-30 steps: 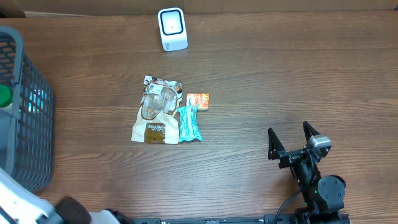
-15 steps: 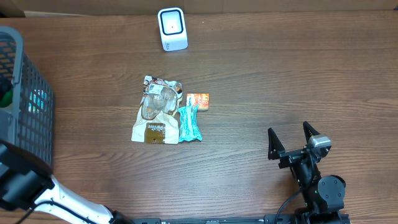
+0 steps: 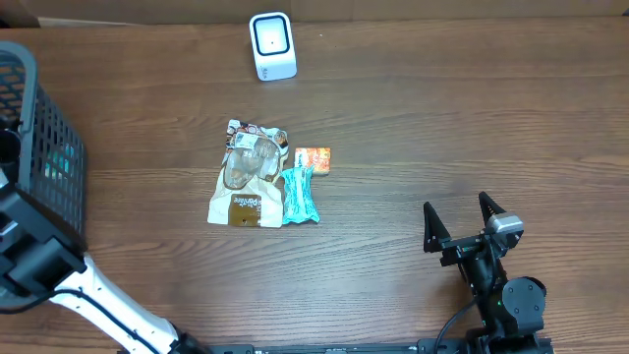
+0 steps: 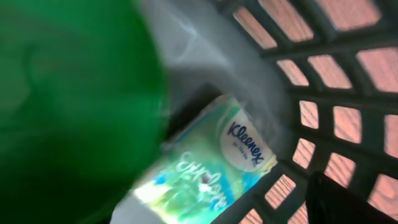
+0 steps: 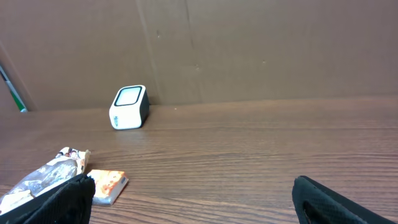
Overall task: Scan the item barcode
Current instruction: 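Lower the left gripper into the basket and grasp the Kleenex tissue pack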
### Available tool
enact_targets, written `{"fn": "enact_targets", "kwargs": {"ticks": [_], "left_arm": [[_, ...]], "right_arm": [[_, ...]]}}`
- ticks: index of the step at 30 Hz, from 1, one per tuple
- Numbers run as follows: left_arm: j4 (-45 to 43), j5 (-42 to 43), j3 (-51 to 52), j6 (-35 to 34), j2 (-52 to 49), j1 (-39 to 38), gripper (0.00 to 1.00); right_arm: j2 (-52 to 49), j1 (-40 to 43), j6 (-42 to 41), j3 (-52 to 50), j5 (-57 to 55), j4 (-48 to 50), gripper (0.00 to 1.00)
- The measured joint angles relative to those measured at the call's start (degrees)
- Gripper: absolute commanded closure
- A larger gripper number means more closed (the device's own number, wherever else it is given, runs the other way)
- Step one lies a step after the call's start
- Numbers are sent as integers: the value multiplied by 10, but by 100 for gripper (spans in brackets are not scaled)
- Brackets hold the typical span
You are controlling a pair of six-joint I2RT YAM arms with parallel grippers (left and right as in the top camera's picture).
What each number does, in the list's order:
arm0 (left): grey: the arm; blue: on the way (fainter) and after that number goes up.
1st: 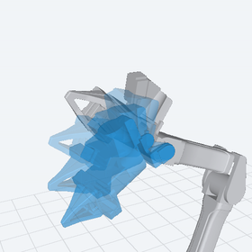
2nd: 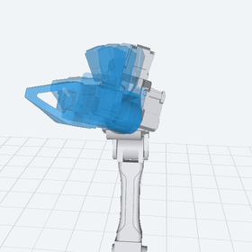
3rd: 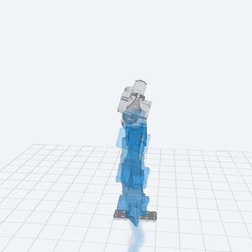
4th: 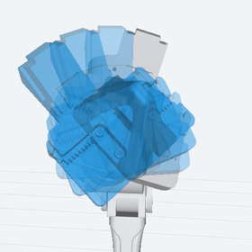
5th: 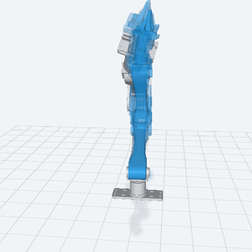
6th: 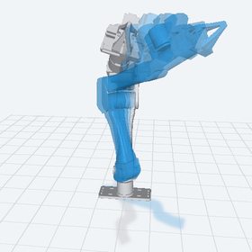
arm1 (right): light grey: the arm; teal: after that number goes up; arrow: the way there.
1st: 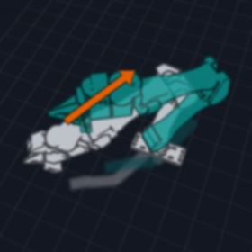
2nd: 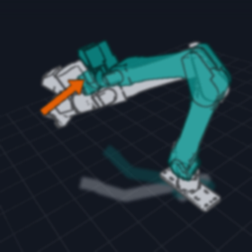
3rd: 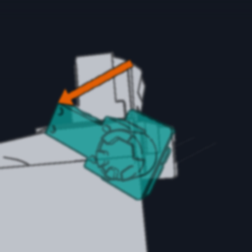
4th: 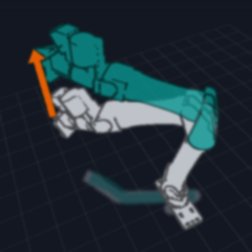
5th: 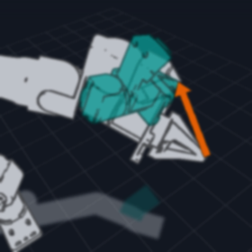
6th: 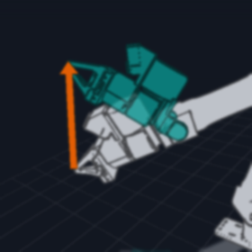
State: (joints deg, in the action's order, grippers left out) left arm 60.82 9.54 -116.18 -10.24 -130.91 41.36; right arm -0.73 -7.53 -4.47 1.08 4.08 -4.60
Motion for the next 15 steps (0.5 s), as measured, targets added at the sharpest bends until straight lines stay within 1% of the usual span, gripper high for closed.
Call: {"fn": "enact_targets", "kwargs": {"ticks": [4, 10, 11, 12, 13, 15], "left_arm": [[-3, -32, 0, 0, -15, -13, 25], [-9, -65, 8, 0, -23, -22, 34], [-11, -68, 10, 0, -23, -23, 37], [-14, -70, 13, 0, -23, -24, 42], [-18, -72, 18, 0, -23, -24, 49], [-28, -73, 27, -1, -21, -25, 67]], "right_arm": [[0, 0, 0, 0, 0, 0, 0], [0, 0, 0, 0, 0, 0, 0], [0, 0, 0, 0, 0, 0, 0], [0, 0, 0, 0, 0, 0, 0], [0, 0, 0, 0, 0, 0, 0], [0, 0, 0, 0, 0, 0, 0]]}}
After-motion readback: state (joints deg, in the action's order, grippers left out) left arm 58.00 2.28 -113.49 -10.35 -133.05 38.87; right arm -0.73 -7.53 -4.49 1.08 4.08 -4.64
